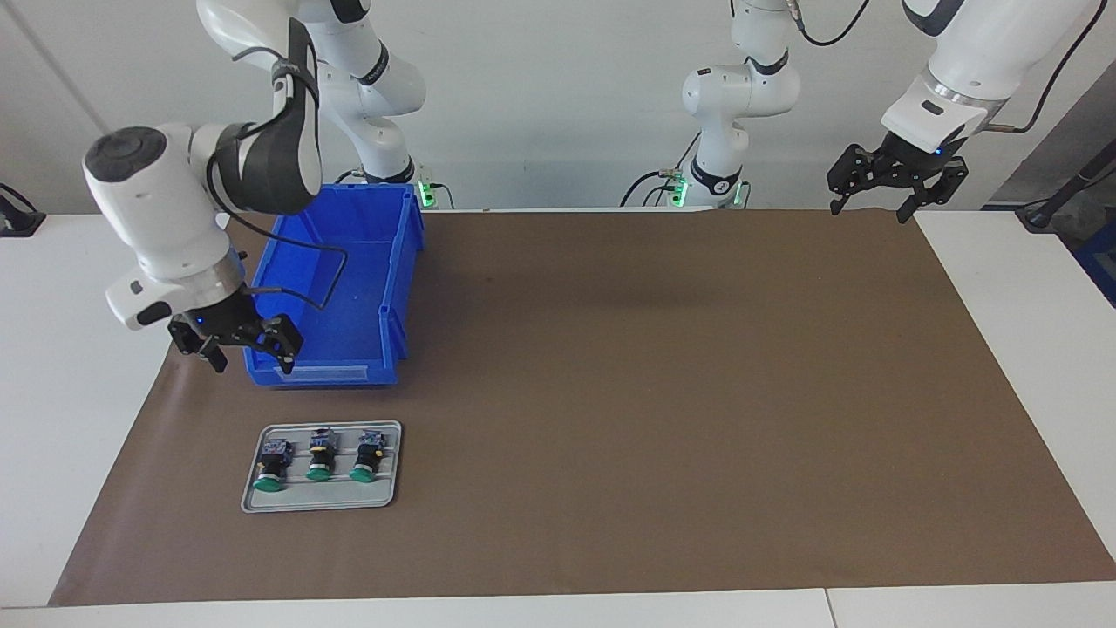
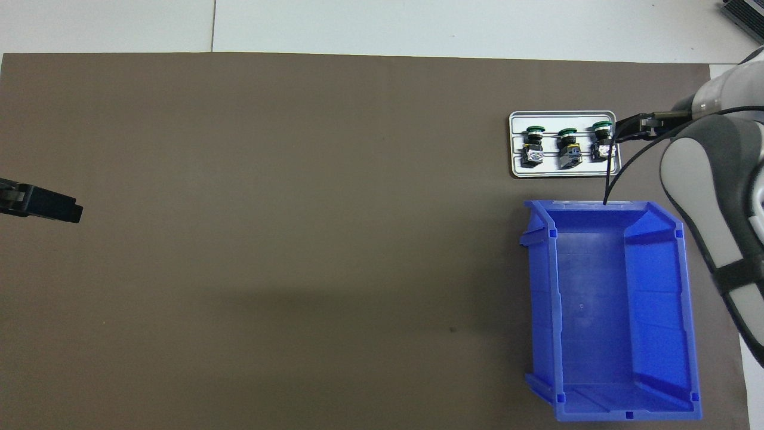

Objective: Place and press button with both arms
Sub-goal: 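Reach the right gripper to the metal tray and grasp a green button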

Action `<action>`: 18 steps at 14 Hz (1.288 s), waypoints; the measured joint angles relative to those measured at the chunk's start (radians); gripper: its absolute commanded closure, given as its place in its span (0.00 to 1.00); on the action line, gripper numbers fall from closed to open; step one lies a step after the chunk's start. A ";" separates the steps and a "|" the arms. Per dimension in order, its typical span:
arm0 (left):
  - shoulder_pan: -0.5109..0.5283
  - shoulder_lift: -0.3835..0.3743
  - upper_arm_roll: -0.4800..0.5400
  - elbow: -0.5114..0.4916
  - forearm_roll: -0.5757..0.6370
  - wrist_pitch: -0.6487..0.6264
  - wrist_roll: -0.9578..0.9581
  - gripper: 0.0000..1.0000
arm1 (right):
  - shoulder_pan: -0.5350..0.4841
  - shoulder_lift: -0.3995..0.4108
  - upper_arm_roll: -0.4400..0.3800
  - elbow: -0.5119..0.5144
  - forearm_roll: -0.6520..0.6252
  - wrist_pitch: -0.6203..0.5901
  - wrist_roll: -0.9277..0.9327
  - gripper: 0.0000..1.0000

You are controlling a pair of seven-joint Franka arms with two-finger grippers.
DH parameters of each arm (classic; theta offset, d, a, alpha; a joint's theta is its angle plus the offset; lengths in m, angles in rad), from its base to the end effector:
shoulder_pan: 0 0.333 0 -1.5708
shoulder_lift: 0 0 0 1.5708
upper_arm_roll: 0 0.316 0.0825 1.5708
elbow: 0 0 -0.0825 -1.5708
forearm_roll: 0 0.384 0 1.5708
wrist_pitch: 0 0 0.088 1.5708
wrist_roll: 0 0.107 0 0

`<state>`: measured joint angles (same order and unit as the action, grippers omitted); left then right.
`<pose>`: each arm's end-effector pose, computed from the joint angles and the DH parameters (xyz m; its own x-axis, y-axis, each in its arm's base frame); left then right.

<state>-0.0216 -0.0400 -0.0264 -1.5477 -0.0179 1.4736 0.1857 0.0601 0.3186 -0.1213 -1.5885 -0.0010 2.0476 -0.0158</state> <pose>0.5314 -0.0279 0.6487 0.9720 -0.2332 -0.0304 -0.2325 -0.9723 0.0228 0.6681 -0.0319 0.4662 0.9894 -0.0330 0.1415 -0.0391 -0.9984 0.0411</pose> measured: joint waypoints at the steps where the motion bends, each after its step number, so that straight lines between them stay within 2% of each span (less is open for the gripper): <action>1: 0.000 0.000 0.000 0.000 0.000 0.000 0.000 0.00 | 0.000 0.042 0.009 0.008 0.002 0.042 0.000 0.00; 4: 0.000 0.000 0.000 0.000 0.000 0.000 0.000 0.00 | 0.001 0.132 0.030 0.021 0.018 0.141 -0.002 0.00; 8: 0.000 0.000 0.000 0.000 0.000 0.000 0.000 0.00 | 0.001 0.210 0.039 0.008 0.022 0.243 -0.030 0.00; 11: 0.000 0.000 0.000 0.000 0.000 0.000 0.000 0.00 | 0.001 0.239 0.039 -0.029 0.023 0.295 -0.031 0.00; 15: 0.000 0.000 0.000 0.000 0.000 0.000 0.000 0.00 | 0.001 0.241 0.039 -0.076 0.023 0.299 -0.031 0.00; 17: 0.000 0.000 0.000 0.000 0.000 0.000 0.000 0.00 | -0.001 0.240 0.038 -0.082 0.023 0.300 -0.031 0.06; 18: 0.000 0.000 0.000 0.000 0.000 0.000 0.000 0.00 | -0.001 0.239 0.037 -0.083 0.023 0.301 -0.031 0.16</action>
<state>-0.0216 -0.0400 -0.0264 -1.5477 -0.0179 1.4736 0.1857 0.0590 0.5577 -0.0838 -1.6715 0.0219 2.3486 -0.0464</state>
